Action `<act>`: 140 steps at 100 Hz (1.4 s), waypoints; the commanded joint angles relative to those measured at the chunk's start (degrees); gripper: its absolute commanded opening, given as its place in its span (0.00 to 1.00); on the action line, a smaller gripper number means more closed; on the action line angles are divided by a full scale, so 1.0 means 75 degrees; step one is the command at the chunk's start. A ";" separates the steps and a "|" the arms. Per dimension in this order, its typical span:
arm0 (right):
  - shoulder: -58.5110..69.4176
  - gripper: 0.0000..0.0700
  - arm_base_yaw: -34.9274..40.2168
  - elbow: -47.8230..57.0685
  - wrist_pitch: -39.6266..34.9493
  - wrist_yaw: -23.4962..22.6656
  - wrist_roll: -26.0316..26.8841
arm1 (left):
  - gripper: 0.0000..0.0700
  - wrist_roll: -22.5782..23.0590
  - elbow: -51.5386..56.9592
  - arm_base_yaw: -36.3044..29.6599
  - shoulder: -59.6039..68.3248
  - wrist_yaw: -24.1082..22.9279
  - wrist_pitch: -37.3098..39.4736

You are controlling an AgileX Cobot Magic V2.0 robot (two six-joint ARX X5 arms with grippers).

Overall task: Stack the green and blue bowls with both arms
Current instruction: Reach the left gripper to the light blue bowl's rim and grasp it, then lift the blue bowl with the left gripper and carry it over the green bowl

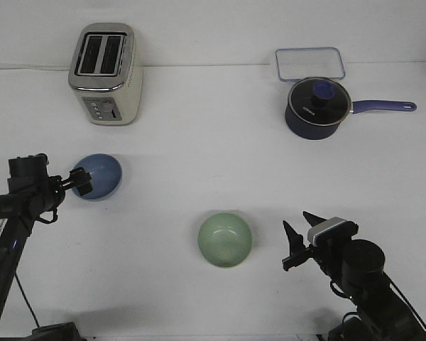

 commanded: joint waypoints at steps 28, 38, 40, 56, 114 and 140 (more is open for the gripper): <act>0.0023 0.51 0.0035 0.0044 -0.0006 -0.0023 -0.0070 | 0.79 0.0079 0.0329 0.0254 0.1935 0.0973 0.0734; 0.0023 0.51 0.0035 0.0044 -0.0090 -0.0023 -0.0096 | 0.76 0.0099 0.0446 0.0254 0.2279 0.0970 0.0825; 0.0023 0.51 0.0035 0.0044 -0.0099 -0.0020 -0.0105 | 0.72 0.0099 0.0460 0.0254 0.2317 0.0970 0.0842; 0.0023 0.51 0.0035 0.0044 -0.0172 -0.0017 -0.0149 | 0.00 0.0108 0.0478 0.0254 0.2326 0.0968 0.1029; 0.0023 0.51 0.0035 0.0044 -0.0169 0.0009 -0.0149 | 0.02 0.0697 0.0973 -0.1075 0.0332 0.2865 0.0146; 0.0023 0.51 0.0035 0.0044 -0.0172 0.0006 -0.0146 | 0.02 0.0393 0.0973 -0.3608 0.0058 0.3101 0.0038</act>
